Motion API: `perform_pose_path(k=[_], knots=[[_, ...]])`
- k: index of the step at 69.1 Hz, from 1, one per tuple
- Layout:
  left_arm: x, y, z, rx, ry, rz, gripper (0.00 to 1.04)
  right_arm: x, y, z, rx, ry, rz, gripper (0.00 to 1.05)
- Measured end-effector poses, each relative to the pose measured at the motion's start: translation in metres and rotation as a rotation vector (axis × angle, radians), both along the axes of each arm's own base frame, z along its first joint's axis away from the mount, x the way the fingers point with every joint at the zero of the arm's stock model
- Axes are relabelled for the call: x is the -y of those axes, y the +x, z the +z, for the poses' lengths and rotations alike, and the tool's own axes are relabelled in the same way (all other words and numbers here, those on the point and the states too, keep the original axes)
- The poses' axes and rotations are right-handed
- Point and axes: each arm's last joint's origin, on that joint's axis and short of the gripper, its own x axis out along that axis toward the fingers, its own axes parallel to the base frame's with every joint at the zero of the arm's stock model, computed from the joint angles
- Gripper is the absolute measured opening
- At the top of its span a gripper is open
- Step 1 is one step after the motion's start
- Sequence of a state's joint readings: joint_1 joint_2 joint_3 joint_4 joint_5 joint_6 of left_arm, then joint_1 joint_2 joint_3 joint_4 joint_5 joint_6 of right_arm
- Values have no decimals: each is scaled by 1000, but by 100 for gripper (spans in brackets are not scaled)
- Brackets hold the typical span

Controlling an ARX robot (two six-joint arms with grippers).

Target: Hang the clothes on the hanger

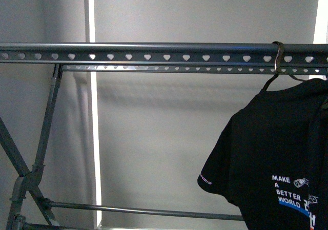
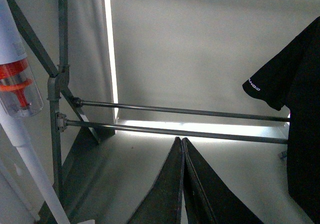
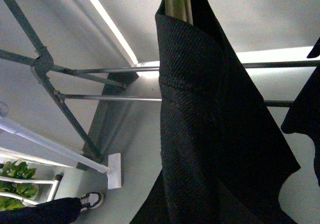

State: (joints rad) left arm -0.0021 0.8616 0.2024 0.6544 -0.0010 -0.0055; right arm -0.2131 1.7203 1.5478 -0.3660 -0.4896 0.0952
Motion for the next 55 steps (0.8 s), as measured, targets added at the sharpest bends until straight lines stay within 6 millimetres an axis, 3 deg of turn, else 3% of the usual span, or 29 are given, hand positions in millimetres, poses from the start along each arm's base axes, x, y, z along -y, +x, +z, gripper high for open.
perform_pose_path(k=[11, 23, 31, 40, 43, 46, 51, 55], knots=[[0, -14, -10, 0, 0, 0, 4, 0, 0, -13, 16, -9, -2, 6], [0, -27, -18, -1, 0, 0, 4, 0, -24, -28, 166, -115, -77, 37], [0, -33, -21, 1, 0, 0, 4, -4, -80, -19, 414, -141, -100, 60], [0, -40, -25, 0, 0, 0, 4, -14, -168, -23, 627, -138, -138, 83], [0, -43, -25, 2, 1, 0, 4, -22, -204, -40, 566, -188, -228, 74], [0, -45, -30, 14, 1, 0, 4, -35, -248, -80, 454, -223, -252, 60], [0, -48, -29, 19, 2, 0, 4, -47, -278, -120, 450, -254, -263, 44], [0, -51, -28, 26, 3, 0, 4, -54, -287, -144, 520, -272, -259, 28]])
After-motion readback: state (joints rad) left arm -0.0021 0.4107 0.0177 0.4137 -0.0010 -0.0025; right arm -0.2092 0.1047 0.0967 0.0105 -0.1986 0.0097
